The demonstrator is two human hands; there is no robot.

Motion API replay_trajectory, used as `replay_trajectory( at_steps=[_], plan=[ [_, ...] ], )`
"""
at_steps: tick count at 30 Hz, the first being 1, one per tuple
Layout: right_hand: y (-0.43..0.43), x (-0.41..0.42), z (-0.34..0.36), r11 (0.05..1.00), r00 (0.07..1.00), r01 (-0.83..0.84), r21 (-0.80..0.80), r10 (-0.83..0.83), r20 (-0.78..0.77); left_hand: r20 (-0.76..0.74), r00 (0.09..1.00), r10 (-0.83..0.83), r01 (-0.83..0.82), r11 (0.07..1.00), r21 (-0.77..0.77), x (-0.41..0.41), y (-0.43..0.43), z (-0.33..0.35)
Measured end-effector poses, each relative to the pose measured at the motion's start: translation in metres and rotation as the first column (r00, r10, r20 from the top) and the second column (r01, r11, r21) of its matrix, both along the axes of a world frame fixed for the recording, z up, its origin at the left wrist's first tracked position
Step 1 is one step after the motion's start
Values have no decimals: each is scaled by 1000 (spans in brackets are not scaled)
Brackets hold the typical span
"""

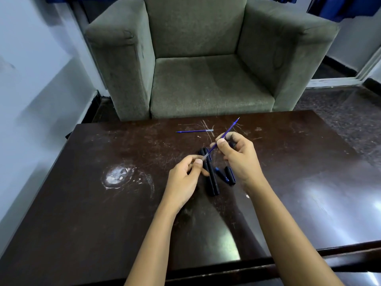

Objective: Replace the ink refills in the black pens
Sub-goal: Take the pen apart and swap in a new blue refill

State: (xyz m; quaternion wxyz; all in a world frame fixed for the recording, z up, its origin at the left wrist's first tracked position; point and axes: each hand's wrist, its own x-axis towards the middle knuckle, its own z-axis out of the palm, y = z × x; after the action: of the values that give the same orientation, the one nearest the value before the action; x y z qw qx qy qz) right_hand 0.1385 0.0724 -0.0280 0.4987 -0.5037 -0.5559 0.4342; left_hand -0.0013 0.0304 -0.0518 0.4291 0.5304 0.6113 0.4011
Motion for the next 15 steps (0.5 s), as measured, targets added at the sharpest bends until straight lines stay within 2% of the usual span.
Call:
replay_trajectory(
  at_steps=[5,7,8,10,12,13,15],
  plan=[
    [1,-1,-11,957,957,-236,-168,259,130,77,997,25,-29,999,43,2,-1,-3],
    [4,2,-11,971,959,-159,-180,195,205,76,996,40,-44,998,51,1,0,-5],
    [6,4,-12,983,946,-83,-162,129,296,71,996,47,-51,997,57,1,0,-5],
    [7,7,-14,993,824,33,-113,37,565,69,996,60,-65,995,74,0,1,-6],
    [6,6,-19,995,623,58,-82,28,782,68,996,66,-71,994,87,-1,1,-5],
    [4,4,-21,994,536,58,-94,48,843,61,996,64,-69,993,92,-1,1,-5],
    [1,-1,-25,990,441,74,-120,76,894,39,997,60,-64,993,99,-1,0,-4]
  ],
)
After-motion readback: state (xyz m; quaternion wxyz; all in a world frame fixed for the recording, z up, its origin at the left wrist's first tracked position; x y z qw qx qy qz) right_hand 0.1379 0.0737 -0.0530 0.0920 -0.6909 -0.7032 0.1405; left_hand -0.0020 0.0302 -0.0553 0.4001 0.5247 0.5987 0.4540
